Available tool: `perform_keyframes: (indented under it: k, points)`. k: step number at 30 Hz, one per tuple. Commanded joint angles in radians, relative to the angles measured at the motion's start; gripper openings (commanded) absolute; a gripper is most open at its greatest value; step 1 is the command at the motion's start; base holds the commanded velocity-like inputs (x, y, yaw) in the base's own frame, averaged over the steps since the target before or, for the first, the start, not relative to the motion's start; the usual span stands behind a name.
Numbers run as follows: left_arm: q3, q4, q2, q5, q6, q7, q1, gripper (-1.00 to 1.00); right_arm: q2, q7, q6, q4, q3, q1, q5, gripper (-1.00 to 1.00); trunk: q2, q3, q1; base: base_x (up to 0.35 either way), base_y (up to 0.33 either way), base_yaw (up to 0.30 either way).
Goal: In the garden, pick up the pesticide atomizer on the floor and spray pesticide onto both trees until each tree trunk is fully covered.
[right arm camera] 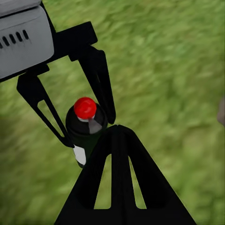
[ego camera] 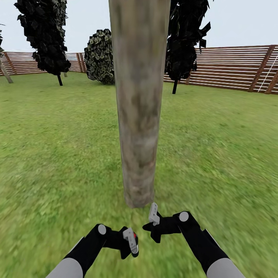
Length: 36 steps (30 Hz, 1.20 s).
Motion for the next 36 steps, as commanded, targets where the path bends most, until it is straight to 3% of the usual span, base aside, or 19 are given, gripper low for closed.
perform_keyframes:
  k: [1,25,32,36]
  points:
    - [0.0,-0.001,-0.001,0.0,0.0,0.0,0.0,-1.0,0.0,0.0,0.0,0.0,0.0,0.0,0.0,-1.0,0.0,0.0,0.0,0.0,0.0,0.0]
    - [0.002,-0.006,-0.025,0.006,0.0,0.006,0.0,-1.0,0.014,0.0,0.0,0.0,0.0,0.0,0.0,-1.0,0.0,0.0,0.0,0.0,0.0,0.0]
    - [0.0,-0.006,-0.023,0.061,-0.014,0.005,0.0,-1.0,0.014,0.0,0.0,0.0,0.0,0.0,0.0,-1.0,0.0,0.0,0.0,0.0,0.0,0.0]
    - [0.0,-0.006,-0.022,0.075,-0.03,0.005,0.0,-1.0,0.014,0.0,0.0,0.0,0.0,0.0,0.0,-1.0,0.0,0.0,0.0,0.0,0.0,0.0]
